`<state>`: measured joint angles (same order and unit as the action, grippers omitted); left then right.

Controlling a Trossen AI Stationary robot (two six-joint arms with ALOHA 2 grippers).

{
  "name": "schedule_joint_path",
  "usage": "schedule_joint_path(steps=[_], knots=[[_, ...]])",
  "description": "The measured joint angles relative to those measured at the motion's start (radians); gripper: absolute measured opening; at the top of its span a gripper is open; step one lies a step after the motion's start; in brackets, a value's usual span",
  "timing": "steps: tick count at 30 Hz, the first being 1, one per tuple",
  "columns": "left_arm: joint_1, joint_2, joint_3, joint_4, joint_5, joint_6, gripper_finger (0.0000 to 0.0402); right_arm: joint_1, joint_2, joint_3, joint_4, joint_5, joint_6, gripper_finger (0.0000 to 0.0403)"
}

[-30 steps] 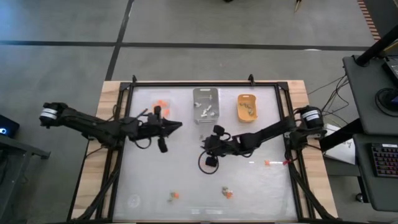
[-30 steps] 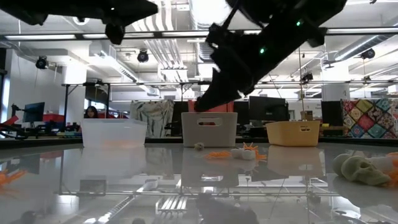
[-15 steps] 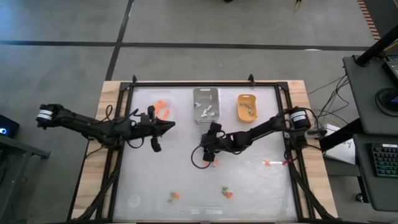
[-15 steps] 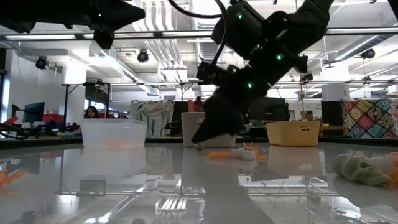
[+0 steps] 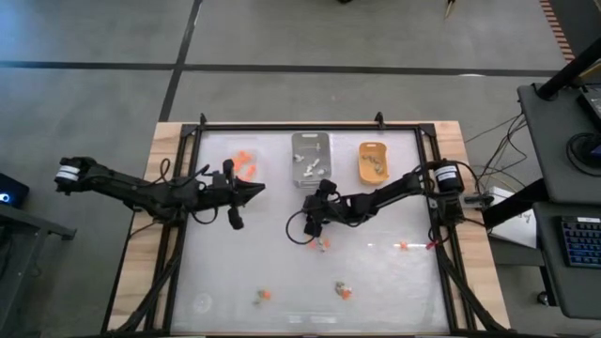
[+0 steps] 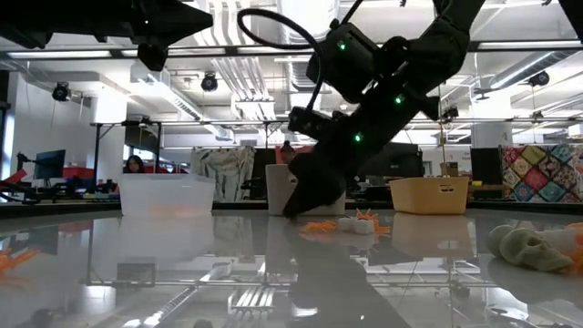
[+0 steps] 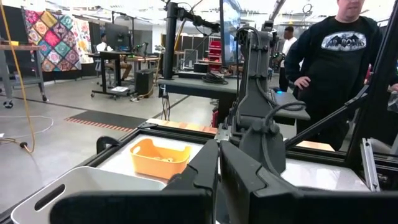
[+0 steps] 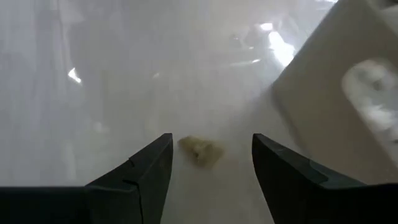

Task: Sort Halloween decoration
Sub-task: Put the cream white skull toy into the yellow bin

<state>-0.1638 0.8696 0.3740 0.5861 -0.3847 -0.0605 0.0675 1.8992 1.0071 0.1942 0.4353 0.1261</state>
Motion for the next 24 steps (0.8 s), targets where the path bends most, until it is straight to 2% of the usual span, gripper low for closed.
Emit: schedule_joint_path(steps=[4,10,24], knots=[[0.000,0.000,0.000,0.001,0.000,0.000,0.0000,-0.007,0.043,0.002,0.037,-0.042,0.016,0.0205],[0.000,0.003,0.000,0.006,0.000,-0.001,0.0000,-0.007,0.069,0.006,0.047,-0.044,0.040,0.0184],[0.000,0.006,0.000,0.004,0.001,-0.027,0.0000,-0.003,0.065,0.004,0.039,-0.072,0.076,0.0082]])
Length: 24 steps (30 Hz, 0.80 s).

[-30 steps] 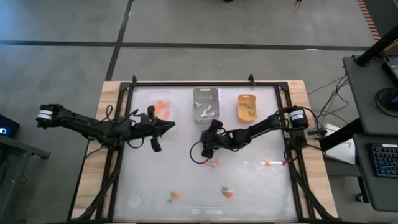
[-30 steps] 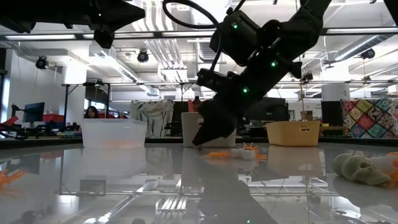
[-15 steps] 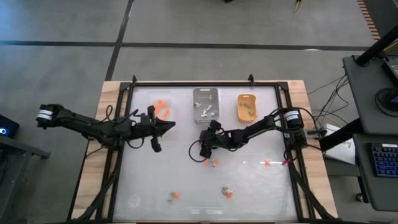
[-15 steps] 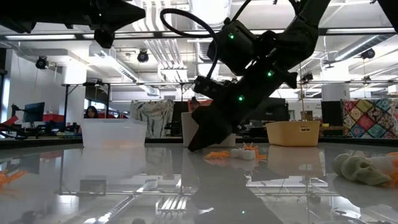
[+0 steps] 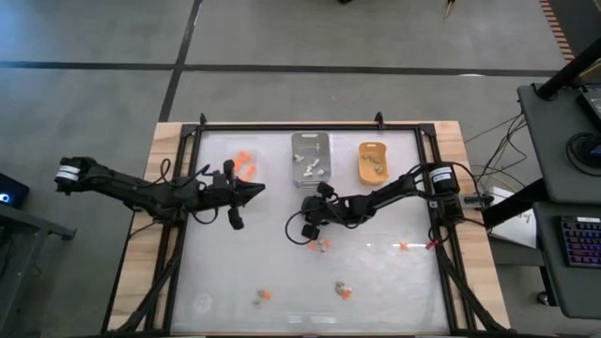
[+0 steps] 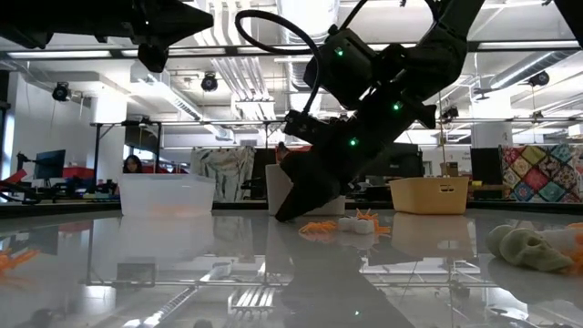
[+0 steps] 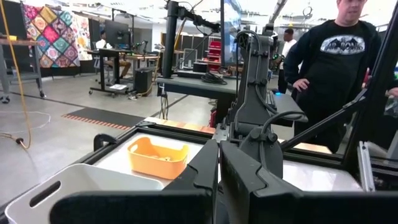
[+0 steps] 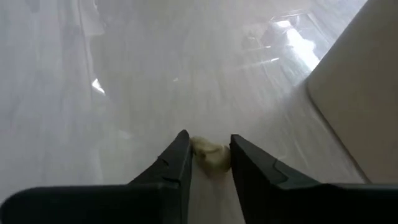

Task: Sort Halloween decoration
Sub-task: Put the cream white skull toy into the yellow bin

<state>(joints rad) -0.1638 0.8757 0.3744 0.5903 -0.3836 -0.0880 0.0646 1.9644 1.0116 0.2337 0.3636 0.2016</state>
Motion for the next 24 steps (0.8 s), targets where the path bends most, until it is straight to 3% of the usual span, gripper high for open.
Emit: schedule_joint_path(steps=[24], knots=[[-0.001,0.023,-0.003,0.001,0.001,-0.063,0.0000,0.008,-0.222,-0.004,-0.105,-0.128,0.037,0.0067]])
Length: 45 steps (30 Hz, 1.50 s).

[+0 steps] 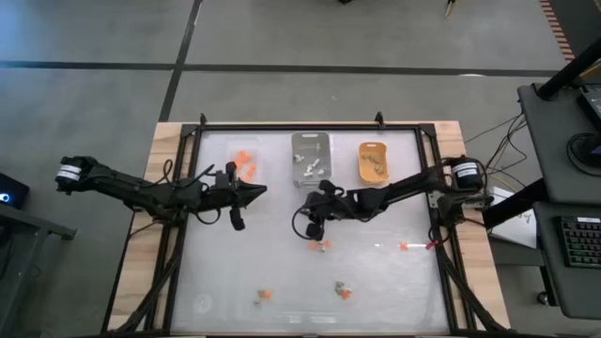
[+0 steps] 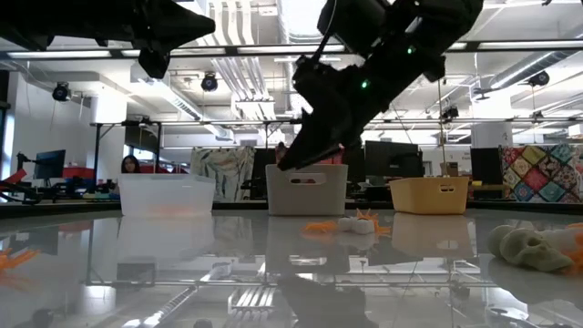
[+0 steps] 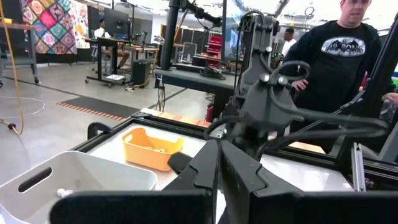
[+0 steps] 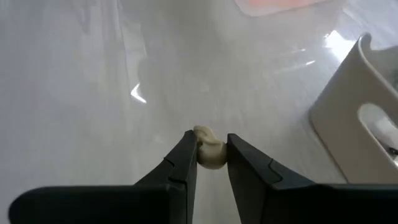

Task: Sort Halloween decoration
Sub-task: Put the cream white skull toy into the yellow bin

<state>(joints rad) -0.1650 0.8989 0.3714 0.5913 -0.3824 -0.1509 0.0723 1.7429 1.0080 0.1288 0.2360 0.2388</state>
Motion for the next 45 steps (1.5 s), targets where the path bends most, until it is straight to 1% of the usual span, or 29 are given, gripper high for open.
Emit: schedule_joint_path(steps=[2,7,9,11,13,16,19,21,23,28,38,41,45], knots=[[0.000,0.000,0.000,0.000,0.000,-0.001,0.0000,0.000,-0.036,0.000,-0.049,-0.010,0.013,0.0067],[0.000,0.001,0.000,-0.001,0.000,-0.016,0.0000,-0.001,-0.160,0.000,-0.264,-0.008,0.080,0.0067],[0.000,0.001,0.000,-0.001,0.000,-0.016,0.0000,-0.002,-0.219,0.000,-0.347,0.001,0.106,0.0067],[0.000,0.001,0.000,0.000,0.000,-0.016,0.0000,-0.006,-0.275,0.000,-0.443,0.037,0.143,0.0067],[0.000,0.001,0.000,0.001,0.000,-0.016,0.0000,-0.013,-0.329,0.001,-0.543,0.107,0.204,0.0067],[0.000,0.008,0.000,0.012,0.000,-0.016,0.0000,-0.037,-0.394,0.001,-0.700,0.205,0.348,0.0067],[0.000,0.028,0.001,0.038,0.000,-0.016,0.0000,-0.083,-0.436,0.001,-0.829,0.236,0.515,0.0067],[0.000,0.045,0.001,0.065,0.000,-0.016,0.0000,-0.119,-0.448,0.001,-0.885,0.237,0.586,0.0067],[0.000,0.063,0.001,0.083,0.000,-0.017,0.0000,-0.156,-0.449,0.001,-0.921,0.238,0.609,0.0067],[0.000,0.100,0.001,0.124,0.000,-0.017,0.0000,-0.269,-0.429,0.000,-0.959,0.236,0.597,0.0067],[0.000,0.108,0.009,0.135,0.000,-0.019,0.0000,-0.514,-0.350,-0.002,-0.964,0.233,0.494,0.0069],[0.000,0.109,0.009,0.135,0.000,-0.019,0.0000,-0.546,-0.321,-0.003,-0.961,0.225,0.461,0.0080],[0.000,0.111,0.009,0.134,0.000,-0.019,0.0000,-0.553,-0.295,-0.003,-0.958,0.210,0.455,0.0109]])
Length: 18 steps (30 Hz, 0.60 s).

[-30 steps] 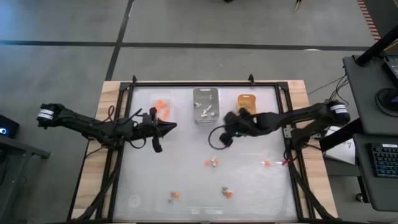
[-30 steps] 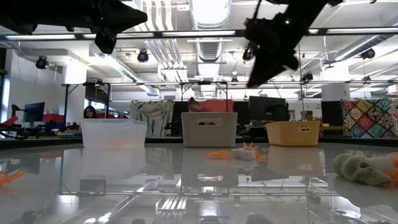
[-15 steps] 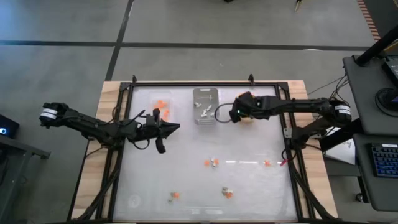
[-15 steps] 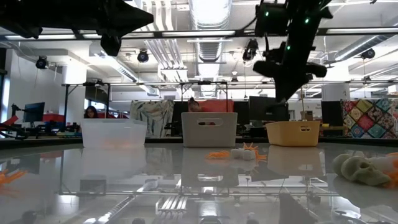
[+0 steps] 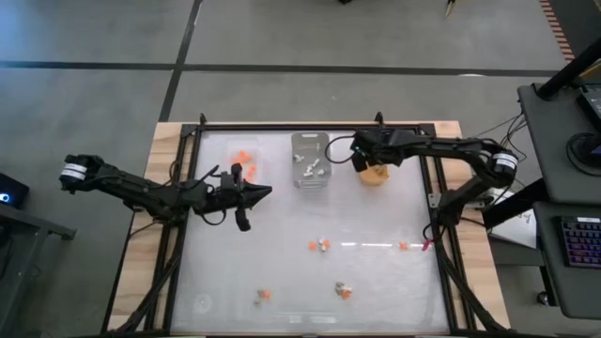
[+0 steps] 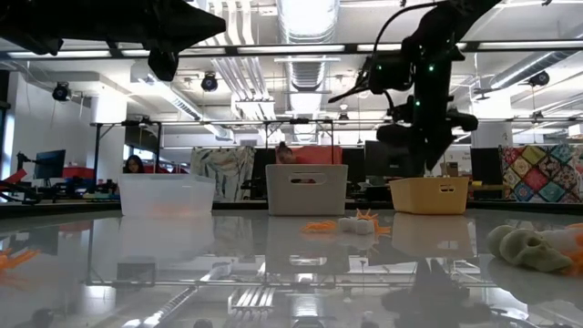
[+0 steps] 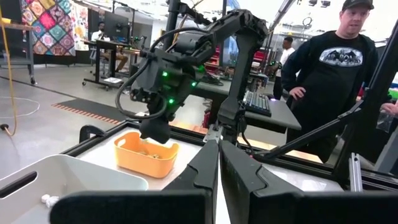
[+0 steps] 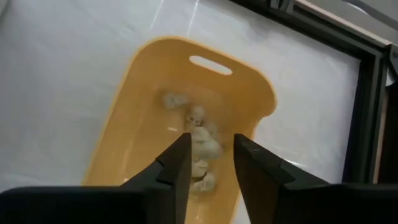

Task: Sort Halloween decoration
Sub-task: Put the cream white skull toy into the yellow bin, then put the orange spider toy into the transparent white bin

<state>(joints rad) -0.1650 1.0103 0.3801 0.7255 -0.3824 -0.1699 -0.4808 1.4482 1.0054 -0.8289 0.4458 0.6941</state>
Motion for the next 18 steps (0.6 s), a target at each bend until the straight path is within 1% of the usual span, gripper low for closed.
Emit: schedule_joint_path(steps=[4,7,10,12,18], knots=[[0.000,-0.001,0.000,0.000,0.000,0.000,0.0000,0.000,0.008,0.000,0.002,-0.001,-0.003,0.0134],[0.000,-0.001,0.000,0.000,0.000,-0.003,0.0000,0.001,0.001,0.000,0.004,-0.001,-0.007,0.0144],[0.000,0.000,0.000,-0.001,0.000,-0.005,0.0000,0.022,-0.020,0.000,0.004,-0.005,-0.010,0.0145],[0.000,0.000,0.000,-0.009,0.000,-0.010,0.0000,0.046,-0.037,0.000,0.004,-0.028,-0.008,0.0143],[0.000,0.006,0.000,-0.010,0.000,-0.024,0.0000,0.162,-0.116,0.000,0.006,-0.089,0.001,0.0135]])
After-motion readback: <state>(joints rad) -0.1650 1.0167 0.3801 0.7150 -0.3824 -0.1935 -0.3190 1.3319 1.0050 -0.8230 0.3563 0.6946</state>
